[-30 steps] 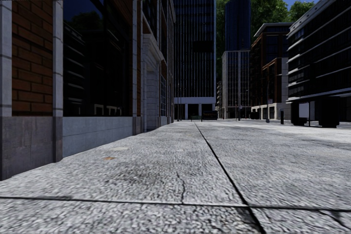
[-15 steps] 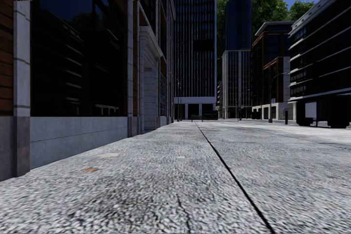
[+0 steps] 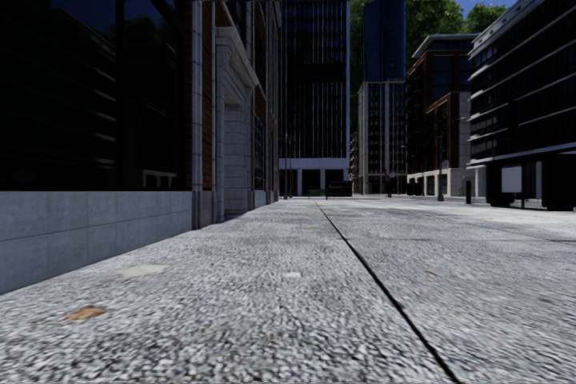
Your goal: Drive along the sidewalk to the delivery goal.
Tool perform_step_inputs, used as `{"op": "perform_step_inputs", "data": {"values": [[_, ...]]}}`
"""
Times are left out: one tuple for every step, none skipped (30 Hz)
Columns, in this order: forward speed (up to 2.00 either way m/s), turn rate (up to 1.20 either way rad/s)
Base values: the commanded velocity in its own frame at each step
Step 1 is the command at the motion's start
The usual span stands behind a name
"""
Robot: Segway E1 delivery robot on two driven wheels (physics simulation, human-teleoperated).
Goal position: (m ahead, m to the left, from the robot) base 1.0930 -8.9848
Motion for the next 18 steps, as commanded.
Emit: {"op": "perform_step_inputs", "data": {"values": [[1.14, -0.95], [1.06, -0.96], [1.06, -0.96], [1.0, -0.96], [0.96, -0.97], [0.91, -0.98], [0.87, -0.99], [0.87, -0.99], [0.84, -1.03], [0.83, -1.04], [0.83, -1.05], [0.83, -1.05], [0.83, -1.05], [0.83, -1.05], [0.82, -1.05], [0.82, -1.05], [0.82, -1.05], [0.82, -1.05]]}}
